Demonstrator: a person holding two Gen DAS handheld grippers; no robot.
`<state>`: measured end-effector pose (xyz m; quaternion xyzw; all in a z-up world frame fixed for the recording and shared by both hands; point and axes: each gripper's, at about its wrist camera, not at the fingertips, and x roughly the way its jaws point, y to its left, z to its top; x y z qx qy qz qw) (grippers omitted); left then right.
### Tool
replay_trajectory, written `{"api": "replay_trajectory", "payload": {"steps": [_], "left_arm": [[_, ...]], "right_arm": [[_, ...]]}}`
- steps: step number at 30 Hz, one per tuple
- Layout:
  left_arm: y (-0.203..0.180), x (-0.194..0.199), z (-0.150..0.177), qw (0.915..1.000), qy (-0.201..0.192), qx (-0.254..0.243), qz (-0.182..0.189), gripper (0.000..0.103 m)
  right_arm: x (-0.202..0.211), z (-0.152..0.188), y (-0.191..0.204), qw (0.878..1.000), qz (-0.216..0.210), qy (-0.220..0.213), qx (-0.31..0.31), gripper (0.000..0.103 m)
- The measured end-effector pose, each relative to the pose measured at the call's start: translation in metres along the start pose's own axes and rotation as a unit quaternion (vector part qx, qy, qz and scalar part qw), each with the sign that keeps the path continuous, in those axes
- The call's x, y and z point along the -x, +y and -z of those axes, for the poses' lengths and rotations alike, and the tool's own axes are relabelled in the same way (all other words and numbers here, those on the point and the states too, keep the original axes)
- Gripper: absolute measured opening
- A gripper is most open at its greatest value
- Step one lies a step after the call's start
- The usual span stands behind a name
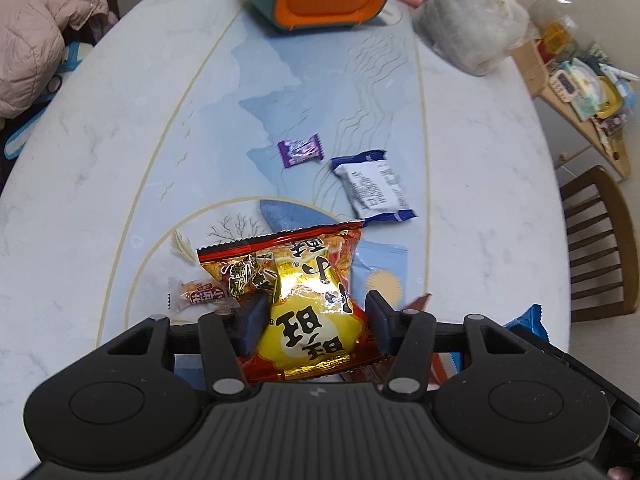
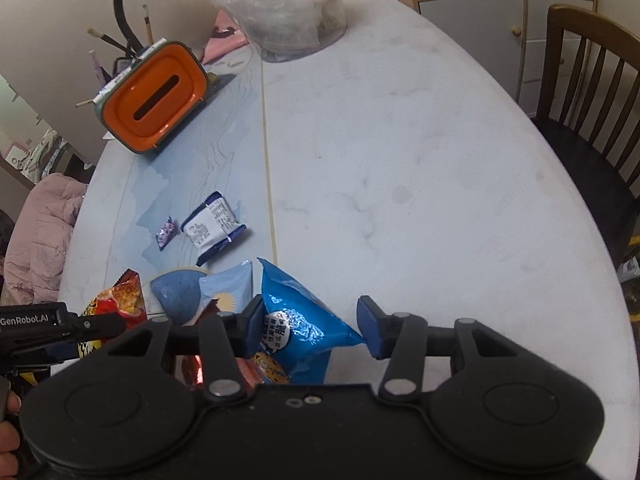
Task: Organize snacks
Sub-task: 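Grasp the red-yellow chip bag with the left gripper while the right grasps the blue packet, then carry the chip bag and blue packet into the white box with both grippers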
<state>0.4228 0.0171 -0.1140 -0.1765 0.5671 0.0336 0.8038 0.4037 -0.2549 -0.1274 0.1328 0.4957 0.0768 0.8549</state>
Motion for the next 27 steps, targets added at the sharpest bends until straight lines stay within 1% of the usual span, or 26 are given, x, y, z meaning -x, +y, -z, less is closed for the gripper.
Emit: {"api": "replay_trajectory", "payload": {"steps": [4,10,18,24,27], "left_arm": [[-0.006,0.025,0.008,0.9997,-0.012,-0.019,0.010,0.052],[-0.009,0.064,0.025,0.9987,-0.023,-0.043,0.015,0.052],[-0.007,0.114,0.059,0.9955,-0.037,-0.084,0.025,0.052],[-0.003,0.144,0.087,0.9924,-0.038,-0.112,0.034,0.052],[-0.001,0.154,0.102,0.9914,-0.030,-0.123,0.032,0.052]], "right_arm": [[0.023,0.003,0.010,1.000,-0.009,-0.012,0.016,0.048],[0.063,0.013,0.026,0.998,-0.025,-0.026,0.042,0.048],[0.110,0.036,0.044,0.996,-0.046,-0.036,0.073,0.048],[0.138,0.058,0.059,0.992,-0.059,-0.034,0.103,0.048],[0.148,0.070,0.067,0.990,-0.065,-0.030,0.117,0.048]]}}
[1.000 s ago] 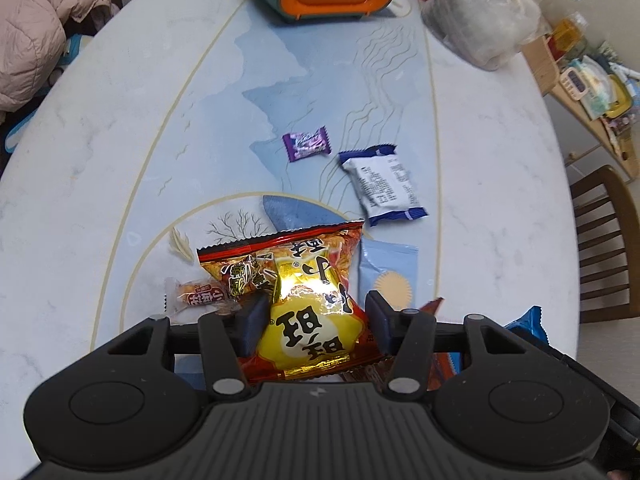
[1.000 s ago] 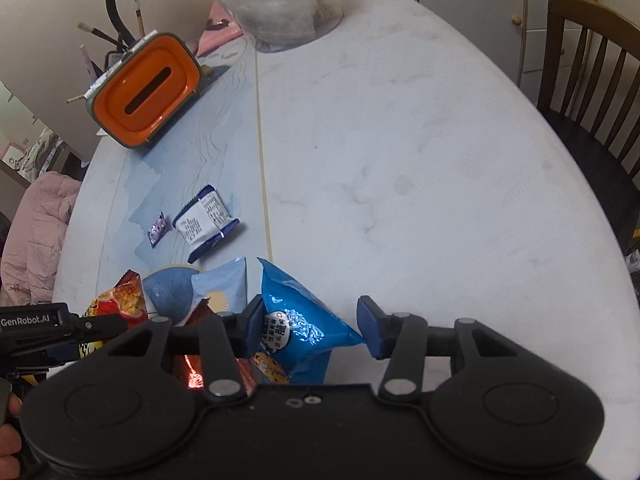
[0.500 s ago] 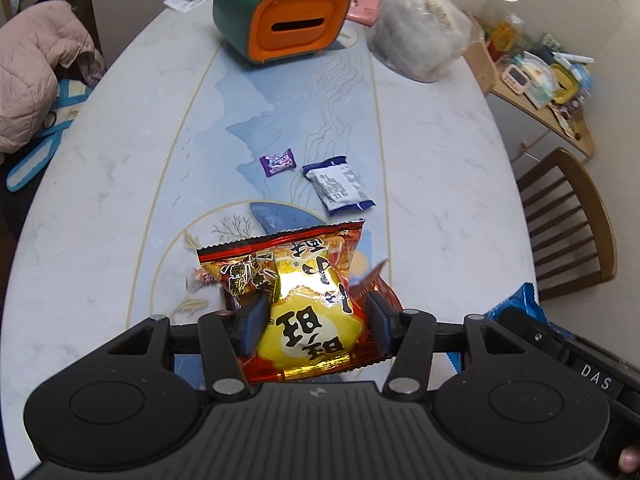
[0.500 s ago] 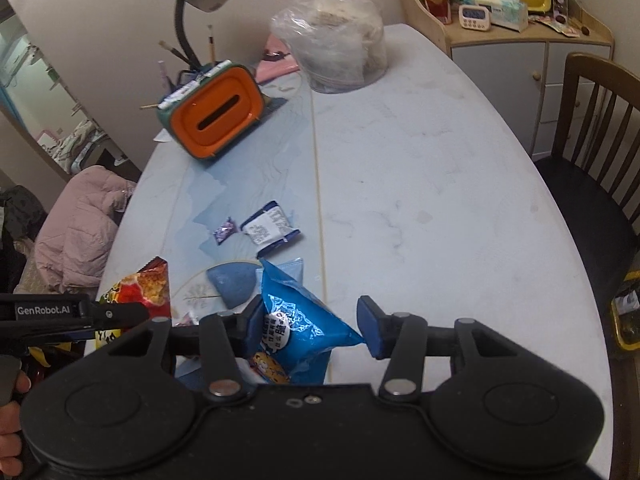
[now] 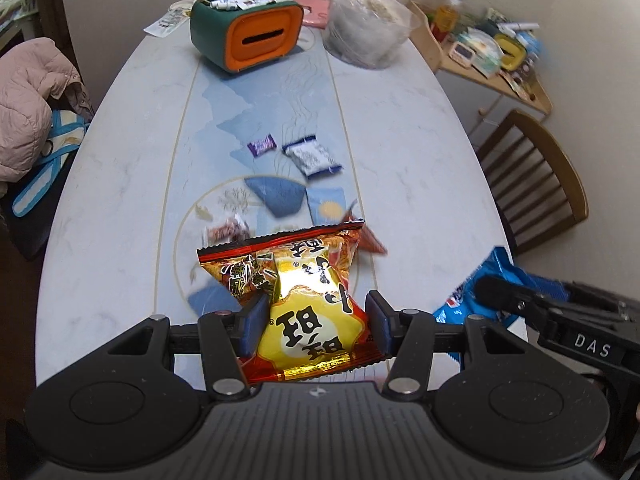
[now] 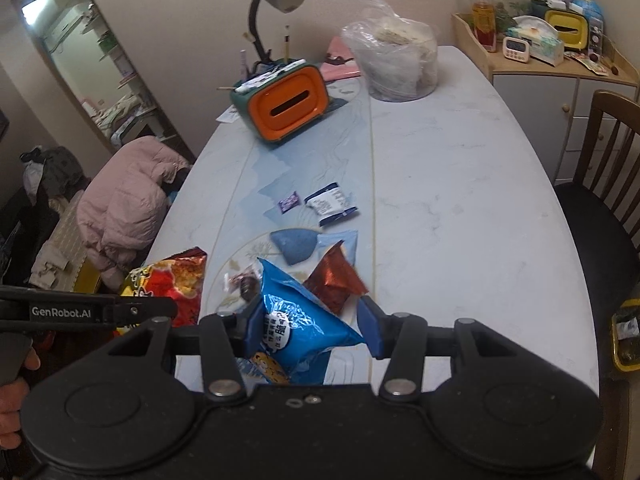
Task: Organize snacks
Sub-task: 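Carry the chip bag and blue packet into the white box with both grippers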
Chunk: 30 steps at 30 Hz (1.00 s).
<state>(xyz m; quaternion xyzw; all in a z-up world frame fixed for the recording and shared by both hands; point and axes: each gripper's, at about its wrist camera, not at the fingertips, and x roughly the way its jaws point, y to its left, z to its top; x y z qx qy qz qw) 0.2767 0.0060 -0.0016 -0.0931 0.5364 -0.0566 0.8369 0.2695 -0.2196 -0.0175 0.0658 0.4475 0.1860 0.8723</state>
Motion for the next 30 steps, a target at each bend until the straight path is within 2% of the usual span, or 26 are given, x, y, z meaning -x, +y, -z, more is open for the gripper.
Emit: {"api": "replay_trajectory", "payload": {"steps": [16,23,30], "left_arm": [[0.024,0.030,0.080,0.9993,0.027,-0.019,-0.015,0.053],[0.033,0.015,0.116,0.9978,0.051,-0.028,-0.033,0.053],[0.038,-0.009,0.149,0.9957,0.081,-0.026,-0.035,0.053]], "right_arm": [[0.013,0.061,0.052,0.996,-0.022,0.041,0.072,0.048],[-0.001,0.094,0.071,0.991,-0.024,0.080,0.105,0.048],[-0.022,0.130,0.087,0.982,-0.024,0.126,0.141,0.048]]}}
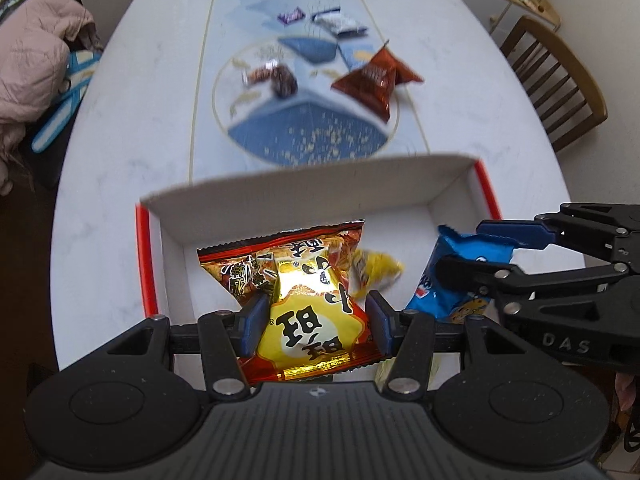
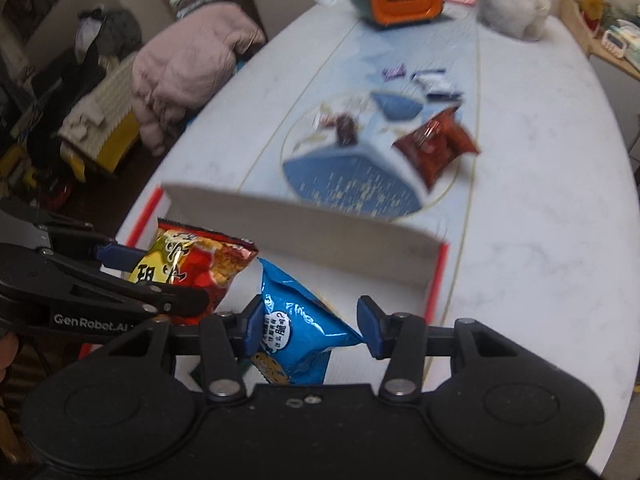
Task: Organize snacks
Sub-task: 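Carry the chip bag and blue packet into the white box with both grippers, then open both grippers to drop the packets and lift out of the box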
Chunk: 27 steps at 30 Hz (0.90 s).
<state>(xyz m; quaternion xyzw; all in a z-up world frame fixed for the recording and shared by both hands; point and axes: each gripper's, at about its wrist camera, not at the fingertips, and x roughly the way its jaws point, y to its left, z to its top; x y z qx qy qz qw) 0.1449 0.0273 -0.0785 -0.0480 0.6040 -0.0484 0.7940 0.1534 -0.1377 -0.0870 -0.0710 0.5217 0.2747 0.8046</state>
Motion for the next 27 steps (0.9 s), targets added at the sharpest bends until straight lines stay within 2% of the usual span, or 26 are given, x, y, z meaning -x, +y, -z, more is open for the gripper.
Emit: {"api": "replay_trajectory", "payload": {"steps": [9,12,22,27], "left_arm": [[0.001,-0.027,0.016,0.9997,0.015,0.001,-0.019,0.053],[0.000,-0.029,0.017,0.9997,0.000,-0.010,-0.024,0.053],[0.002,-0.034,0.016,0.9999,-0.004,-0.004,-0.013,0.054],[0.011,-0.033,0.016,0.9999,-0.003,0.013,0.009,0.054]], "right_arm": [[-0.027,0.019,0.013,0.999,0.023,0.030,0.035,0.048],[-0.034,0.021,0.012,0.998,0.027,0.036,0.037,0.048],[-0.042,0.024,0.011,0.998,0.028,0.048,0.037,0.048],[-0.043,0.024,0.011,0.998,0.024,0.050,0.034,0.049]]}}
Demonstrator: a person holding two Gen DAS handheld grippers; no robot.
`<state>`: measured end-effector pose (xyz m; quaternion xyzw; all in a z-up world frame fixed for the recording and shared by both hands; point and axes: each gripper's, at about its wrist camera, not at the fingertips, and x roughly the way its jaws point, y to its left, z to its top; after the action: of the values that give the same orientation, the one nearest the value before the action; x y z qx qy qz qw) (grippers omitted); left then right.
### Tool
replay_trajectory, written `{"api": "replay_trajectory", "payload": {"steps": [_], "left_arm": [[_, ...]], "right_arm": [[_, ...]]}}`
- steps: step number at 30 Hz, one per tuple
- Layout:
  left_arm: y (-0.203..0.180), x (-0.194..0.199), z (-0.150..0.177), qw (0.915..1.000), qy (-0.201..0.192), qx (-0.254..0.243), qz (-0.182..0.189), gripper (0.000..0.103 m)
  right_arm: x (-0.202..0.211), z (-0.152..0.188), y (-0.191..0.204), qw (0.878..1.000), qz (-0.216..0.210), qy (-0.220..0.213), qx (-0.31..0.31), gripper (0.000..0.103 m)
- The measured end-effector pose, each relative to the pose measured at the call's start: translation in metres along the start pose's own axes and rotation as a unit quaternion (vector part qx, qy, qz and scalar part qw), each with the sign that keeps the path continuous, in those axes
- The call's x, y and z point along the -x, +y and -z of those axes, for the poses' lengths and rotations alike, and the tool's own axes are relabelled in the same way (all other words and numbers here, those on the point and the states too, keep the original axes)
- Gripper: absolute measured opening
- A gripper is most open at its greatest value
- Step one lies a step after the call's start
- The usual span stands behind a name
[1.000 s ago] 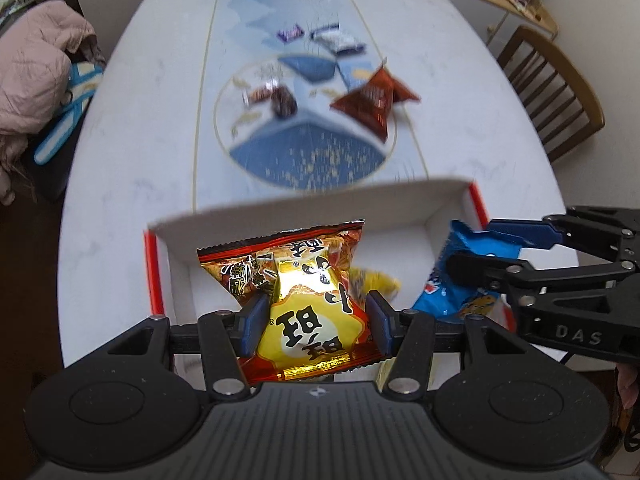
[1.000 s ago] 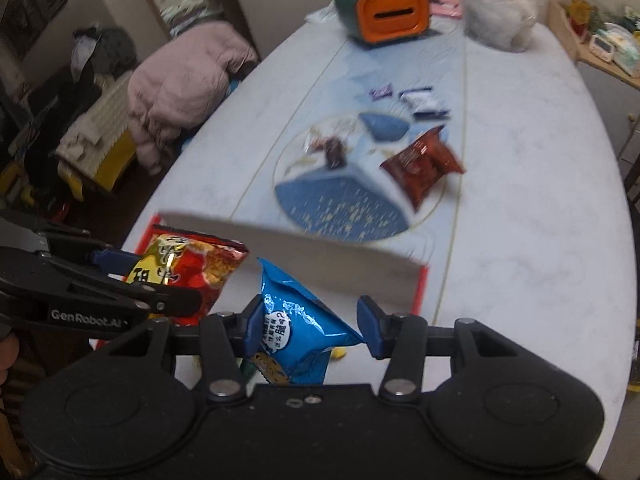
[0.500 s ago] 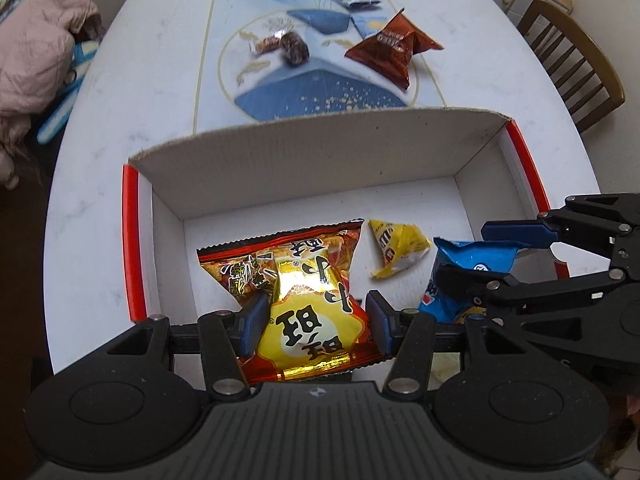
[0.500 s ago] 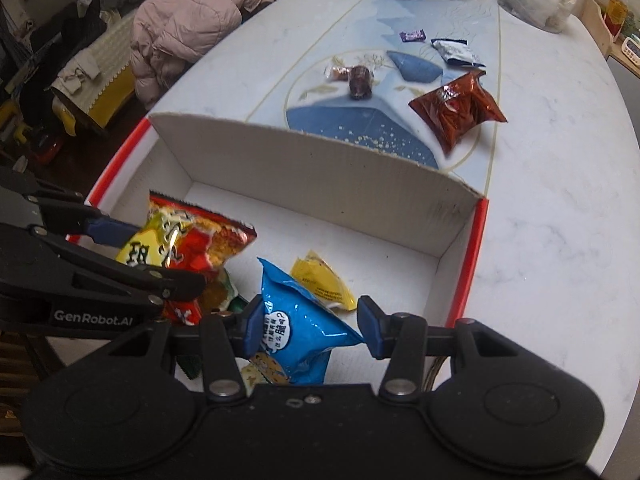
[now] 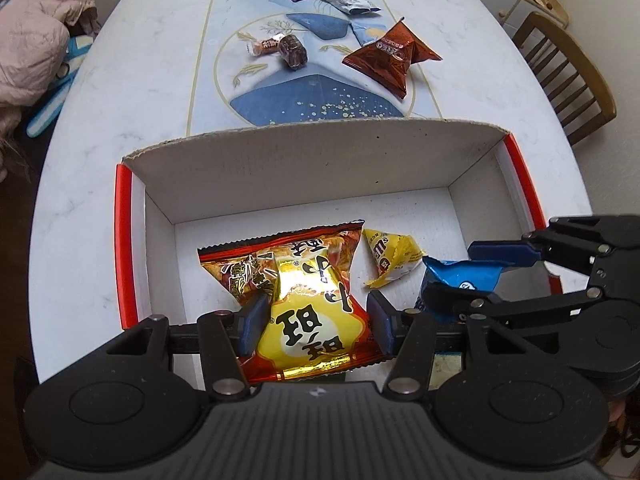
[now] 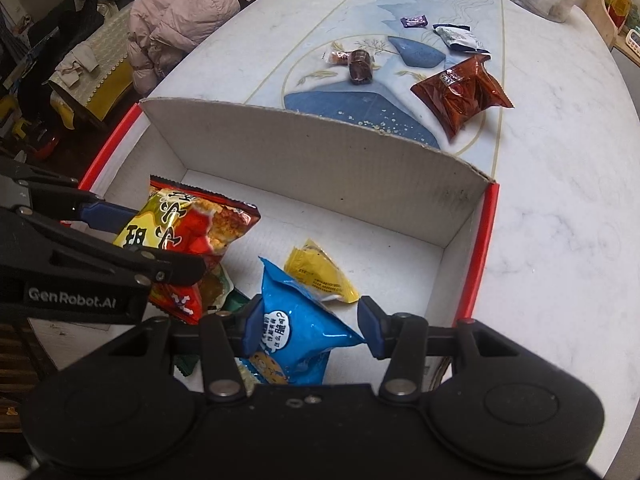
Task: Organize snacks
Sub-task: 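Open both grippers to drop the packets and lift out of the box, then grasp the small brown cup with the left gripper while the right grasps the copper bag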
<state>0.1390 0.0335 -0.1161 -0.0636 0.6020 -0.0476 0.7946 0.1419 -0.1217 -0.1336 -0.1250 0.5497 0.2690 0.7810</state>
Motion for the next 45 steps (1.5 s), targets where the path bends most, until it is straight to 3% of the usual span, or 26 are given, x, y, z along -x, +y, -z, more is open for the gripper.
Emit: {"api": "replay_trajectory", "payload": {"steps": [15,19,23,30,34,37,45], "left_arm": [[0.019,0.011,0.009,0.9988,-0.020,0.030,0.033,0.062],[0.018,0.023,0.012,0.9984,-0.036,0.025,0.037,0.063],[0.015,0.035,0.013,0.9976,-0.054,0.019,0.039,0.063],[0.009,0.058,0.009,0.9947,-0.096,0.010,0.035,0.064],[0.004,0.075,0.002,0.9900,-0.138,0.002,0.027,0.065],[0.002,0.083,-0.007,0.9872,-0.157,0.000,0.026,0.071],[0.000,0.088,-0.045,0.9867,-0.162,0.010,0.016,0.077]], "right_arm": [[0.010,0.002,0.003,1.000,-0.014,-0.013,-0.005,0.062],[0.019,0.002,0.004,1.000,-0.017,-0.022,-0.007,0.064],[0.032,0.001,0.005,0.999,-0.017,-0.040,-0.009,0.076],[0.054,-0.005,0.000,0.998,-0.016,-0.066,-0.015,0.080],[0.069,-0.013,-0.005,0.996,-0.009,-0.091,-0.017,0.086],[0.079,-0.020,-0.012,0.994,-0.005,-0.108,-0.023,0.091],[0.098,-0.050,-0.035,0.988,0.010,-0.154,-0.032,0.101]]}}
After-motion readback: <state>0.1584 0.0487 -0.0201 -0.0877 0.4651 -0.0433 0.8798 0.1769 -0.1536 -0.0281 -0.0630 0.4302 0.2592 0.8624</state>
